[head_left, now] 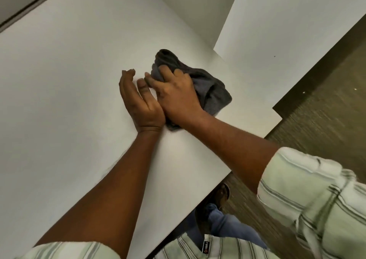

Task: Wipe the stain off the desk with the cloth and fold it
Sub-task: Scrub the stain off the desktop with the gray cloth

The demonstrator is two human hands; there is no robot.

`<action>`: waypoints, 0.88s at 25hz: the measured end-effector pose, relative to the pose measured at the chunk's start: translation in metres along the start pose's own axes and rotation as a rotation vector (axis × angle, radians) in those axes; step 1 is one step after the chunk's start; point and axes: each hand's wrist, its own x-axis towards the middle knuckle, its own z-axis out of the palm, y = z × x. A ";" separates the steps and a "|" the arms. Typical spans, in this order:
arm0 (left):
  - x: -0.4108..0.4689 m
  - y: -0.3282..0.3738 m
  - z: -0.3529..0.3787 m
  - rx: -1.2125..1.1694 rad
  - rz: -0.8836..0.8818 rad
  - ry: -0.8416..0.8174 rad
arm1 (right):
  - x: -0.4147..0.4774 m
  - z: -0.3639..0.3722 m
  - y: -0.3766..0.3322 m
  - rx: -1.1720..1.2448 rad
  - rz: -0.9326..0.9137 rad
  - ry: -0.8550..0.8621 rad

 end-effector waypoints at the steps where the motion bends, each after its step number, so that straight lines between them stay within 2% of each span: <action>1: 0.001 -0.002 0.000 -0.003 -0.004 -0.008 | 0.013 -0.005 0.015 -0.023 0.033 -0.016; 4: -0.001 -0.002 -0.001 -0.015 0.001 -0.032 | 0.043 -0.020 0.072 -0.048 0.480 0.118; 6: -0.001 -0.002 0.002 -0.036 -0.001 -0.068 | 0.029 -0.020 0.070 -0.026 0.639 0.213; 7: -0.001 -0.002 0.002 -0.033 -0.006 -0.071 | 0.016 -0.015 0.052 0.012 0.568 0.231; 9: -0.001 0.001 0.002 -0.032 0.025 -0.098 | -0.019 -0.005 0.002 0.087 0.277 0.181; 11: 0.000 -0.001 0.001 -0.024 0.021 -0.116 | -0.018 0.001 -0.008 0.062 0.067 0.103; 12: 0.001 -0.002 0.002 -0.018 0.014 -0.116 | 0.001 -0.003 0.003 0.035 0.063 0.085; 14: 0.000 -0.002 0.000 -0.023 0.000 -0.087 | 0.035 -0.015 0.034 -0.048 0.284 0.043; 16: -0.002 0.000 0.001 -0.043 0.000 -0.067 | 0.043 -0.014 0.053 -0.058 0.533 0.115; 17: -0.003 0.000 0.001 -0.047 0.002 -0.065 | 0.036 -0.013 0.045 -0.023 0.552 0.138; 18: -0.003 -0.001 0.000 -0.050 0.006 -0.062 | 0.024 -0.008 0.026 0.007 0.476 0.150; 21: 0.002 -0.002 0.000 -0.052 -0.042 -0.041 | -0.039 -0.005 -0.019 0.085 0.073 0.070; 22: 0.002 -0.001 -0.002 -0.041 -0.050 -0.021 | -0.056 -0.009 -0.016 0.082 0.023 0.048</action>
